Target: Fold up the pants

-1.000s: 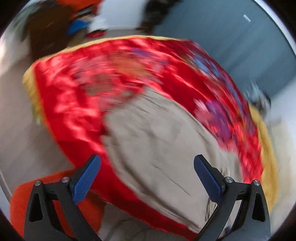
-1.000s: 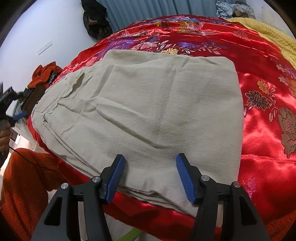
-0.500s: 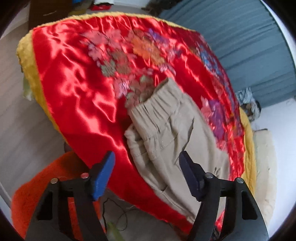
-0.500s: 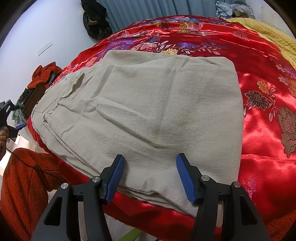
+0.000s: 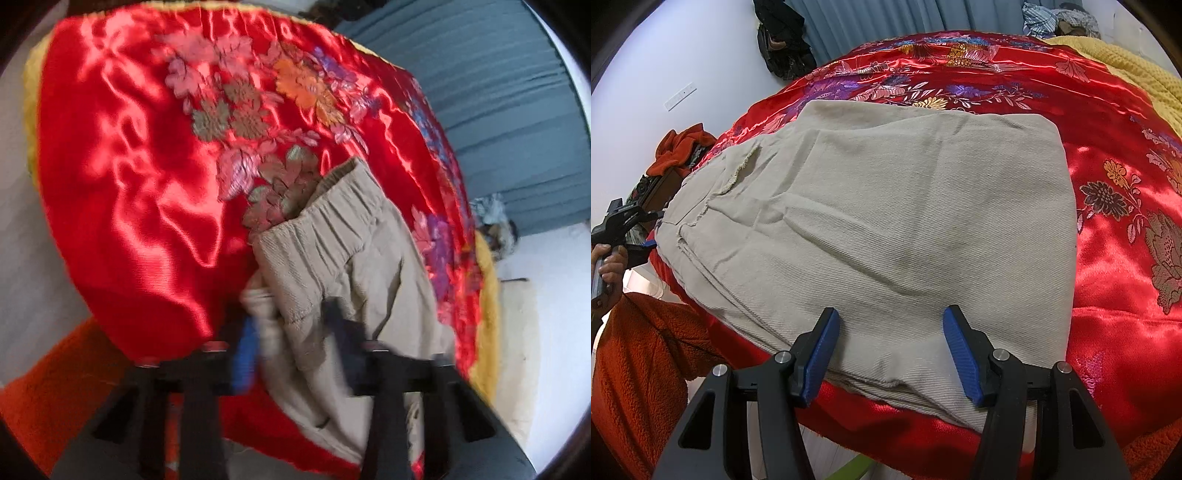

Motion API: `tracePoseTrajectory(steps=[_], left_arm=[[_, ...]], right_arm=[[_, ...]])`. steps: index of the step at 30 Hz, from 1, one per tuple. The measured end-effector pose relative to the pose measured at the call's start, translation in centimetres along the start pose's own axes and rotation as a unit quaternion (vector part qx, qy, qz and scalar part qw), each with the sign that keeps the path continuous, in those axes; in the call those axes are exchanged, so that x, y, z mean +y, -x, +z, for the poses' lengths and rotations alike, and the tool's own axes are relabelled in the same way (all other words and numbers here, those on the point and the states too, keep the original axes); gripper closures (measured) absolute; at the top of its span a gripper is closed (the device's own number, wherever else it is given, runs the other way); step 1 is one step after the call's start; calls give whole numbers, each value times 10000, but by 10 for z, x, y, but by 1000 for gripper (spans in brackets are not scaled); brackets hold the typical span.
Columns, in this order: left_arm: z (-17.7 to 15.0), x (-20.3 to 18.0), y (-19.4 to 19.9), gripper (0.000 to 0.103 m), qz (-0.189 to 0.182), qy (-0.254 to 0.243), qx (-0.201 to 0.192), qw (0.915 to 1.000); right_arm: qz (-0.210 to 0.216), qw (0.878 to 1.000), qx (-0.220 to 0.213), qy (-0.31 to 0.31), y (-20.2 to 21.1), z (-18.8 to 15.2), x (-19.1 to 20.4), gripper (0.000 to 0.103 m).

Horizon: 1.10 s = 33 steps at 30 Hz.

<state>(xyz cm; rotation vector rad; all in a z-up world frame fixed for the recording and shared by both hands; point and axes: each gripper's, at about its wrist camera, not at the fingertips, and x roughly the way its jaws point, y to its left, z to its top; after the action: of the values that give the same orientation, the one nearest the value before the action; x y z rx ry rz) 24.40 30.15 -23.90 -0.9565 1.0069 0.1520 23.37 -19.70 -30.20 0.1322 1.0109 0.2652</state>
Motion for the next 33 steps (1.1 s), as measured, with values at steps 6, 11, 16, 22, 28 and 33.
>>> tracePoseTrajectory(steps=[6,11,16,22,28,33], left_arm=[[-13,-46,48,85,11,-517,-552,9971],[-40,-130,95,86,-36,-1661,-997,9810],[-119,-236,120,86,-380,-3387,-1204,9324],[-247,-307,51,76,-696,-4862,-536,8694],[-336,-304,-61,57,68,-5689,518,8208],[-317,-290,-24,35,-206,-5495,402,8343]], right_arm=[[-2,10000,4,3,0,0,0,44],[-4,10000,-1,-4,-1,0,0,44],[-14,10000,-68,-17,3,0,0,43],[274,9975,-535,-362,33,4,-2,42],[-138,9907,-1128,-747,60,5,-27,42],[-449,9806,-1360,-1341,75,0,-63,42]])
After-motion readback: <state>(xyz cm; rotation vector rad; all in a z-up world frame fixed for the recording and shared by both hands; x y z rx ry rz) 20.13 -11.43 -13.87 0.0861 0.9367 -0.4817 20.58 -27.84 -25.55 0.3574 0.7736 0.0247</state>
